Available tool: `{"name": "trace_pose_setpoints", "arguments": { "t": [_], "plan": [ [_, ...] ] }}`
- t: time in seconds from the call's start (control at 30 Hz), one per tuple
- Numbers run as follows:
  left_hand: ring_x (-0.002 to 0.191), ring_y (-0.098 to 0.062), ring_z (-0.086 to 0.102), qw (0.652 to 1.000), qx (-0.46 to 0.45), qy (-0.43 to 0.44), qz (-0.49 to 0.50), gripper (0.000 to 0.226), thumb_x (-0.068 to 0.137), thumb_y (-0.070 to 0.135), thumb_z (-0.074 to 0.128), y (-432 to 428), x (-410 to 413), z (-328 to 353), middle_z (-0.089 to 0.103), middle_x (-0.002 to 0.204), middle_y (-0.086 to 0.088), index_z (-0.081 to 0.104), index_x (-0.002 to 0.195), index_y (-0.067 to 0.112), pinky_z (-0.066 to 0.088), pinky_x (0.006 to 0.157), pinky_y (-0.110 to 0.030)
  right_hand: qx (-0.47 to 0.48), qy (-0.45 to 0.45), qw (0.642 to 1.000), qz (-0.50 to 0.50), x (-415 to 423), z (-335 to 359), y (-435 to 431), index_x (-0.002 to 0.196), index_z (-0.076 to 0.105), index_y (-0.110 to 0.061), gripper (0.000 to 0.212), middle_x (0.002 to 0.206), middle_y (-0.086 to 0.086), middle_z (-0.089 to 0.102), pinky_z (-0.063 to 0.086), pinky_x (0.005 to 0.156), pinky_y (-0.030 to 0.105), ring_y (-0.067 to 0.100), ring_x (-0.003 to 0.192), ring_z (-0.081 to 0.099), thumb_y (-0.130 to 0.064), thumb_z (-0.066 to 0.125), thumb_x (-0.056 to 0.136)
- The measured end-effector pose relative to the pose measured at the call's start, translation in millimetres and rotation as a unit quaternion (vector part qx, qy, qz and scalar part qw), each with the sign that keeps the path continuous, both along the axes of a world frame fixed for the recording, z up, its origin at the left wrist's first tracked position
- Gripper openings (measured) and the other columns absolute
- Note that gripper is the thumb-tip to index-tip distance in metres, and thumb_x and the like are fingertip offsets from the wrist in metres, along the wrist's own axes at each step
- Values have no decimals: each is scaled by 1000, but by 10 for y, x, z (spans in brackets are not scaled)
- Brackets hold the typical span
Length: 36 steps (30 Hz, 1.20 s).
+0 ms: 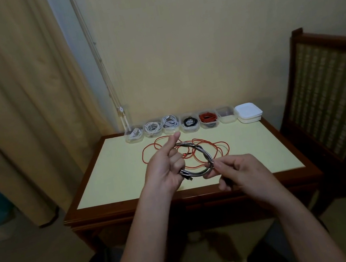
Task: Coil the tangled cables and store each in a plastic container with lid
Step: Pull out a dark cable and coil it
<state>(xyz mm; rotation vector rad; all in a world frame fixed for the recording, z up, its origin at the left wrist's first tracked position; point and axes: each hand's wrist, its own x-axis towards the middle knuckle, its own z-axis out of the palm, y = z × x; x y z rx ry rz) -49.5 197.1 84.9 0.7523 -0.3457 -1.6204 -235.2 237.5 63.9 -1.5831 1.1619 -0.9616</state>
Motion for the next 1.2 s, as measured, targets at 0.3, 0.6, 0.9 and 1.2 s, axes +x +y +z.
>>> {"name": "trace_pose_setpoints", "arguments": {
  "t": [0.3, 0.6, 0.9, 1.2],
  "plan": [
    [27, -5, 20, 991, -22, 132, -20, 22, 101, 18, 52, 64, -59, 50, 23, 45, 8, 68, 96, 4, 15, 25, -18, -119, 1, 979, -163, 216, -257, -68, 106, 72, -34, 25, 101, -19, 74, 49, 82, 10, -10, 98, 63, -13, 61, 100],
    [33, -4, 21, 999, -38, 19, -10, 25, 99, 25, 56, 41, -134, -112, 24, 48, 7, 68, 107, 4, 19, 30, -15, -26, -151, 977, -150, 312, -198, -34, 127, 66, -14, 27, 93, -4, 79, 59, 66, 25, 18, 73, 72, -10, 52, 104],
    [97, -19, 72, 944, -125, -291, -96, 26, 99, 25, 61, 260, -272, -442, 77, 98, -6, 68, 120, 11, 58, 82, -27, 29, -236, 938, -254, 112, -352, -131, 131, 63, -2, 31, 89, 1, 79, 60, 64, 24, 17, 81, 76, -5, 58, 100],
    [62, -9, 65, 904, -70, -418, -59, 22, 96, 28, 66, 150, -254, -670, 78, 90, -3, 74, 99, 9, 48, 58, -22, 89, -274, 932, -220, 16, -576, -135, 133, 61, -6, 33, 96, 6, 79, 63, 77, 30, 27, 83, 76, -5, 59, 99]
  ]
}}
